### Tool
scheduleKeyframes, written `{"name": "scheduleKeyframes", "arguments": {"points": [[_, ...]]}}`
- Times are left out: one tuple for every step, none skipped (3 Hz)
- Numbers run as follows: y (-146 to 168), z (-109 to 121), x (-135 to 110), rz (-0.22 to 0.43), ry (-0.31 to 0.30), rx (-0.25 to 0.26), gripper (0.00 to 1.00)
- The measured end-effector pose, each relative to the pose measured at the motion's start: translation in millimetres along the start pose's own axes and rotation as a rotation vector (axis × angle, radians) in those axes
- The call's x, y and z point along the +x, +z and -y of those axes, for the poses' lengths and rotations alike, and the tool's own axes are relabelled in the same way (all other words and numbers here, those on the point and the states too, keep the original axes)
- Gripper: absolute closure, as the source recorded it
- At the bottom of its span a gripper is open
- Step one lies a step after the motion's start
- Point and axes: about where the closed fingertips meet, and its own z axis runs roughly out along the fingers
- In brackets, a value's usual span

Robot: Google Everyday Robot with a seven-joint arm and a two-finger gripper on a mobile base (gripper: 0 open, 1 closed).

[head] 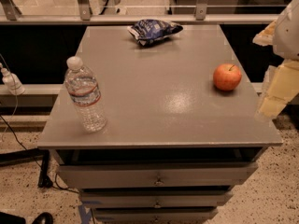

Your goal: Move apple near blue chip bag

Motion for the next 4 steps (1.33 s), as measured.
{"name": "scheduleKeyframes", "arguments": {"points": [[0, 2, 0, 0.004, 0.003, 0.004, 0.0], [14, 27, 6, 0.056, 0.042, 0.032, 0.0], [44, 62, 19, 0.147, 0.137, 0.043, 0.0], [74, 91, 34, 0.217, 0.226, 0.05, 0.0]]}}
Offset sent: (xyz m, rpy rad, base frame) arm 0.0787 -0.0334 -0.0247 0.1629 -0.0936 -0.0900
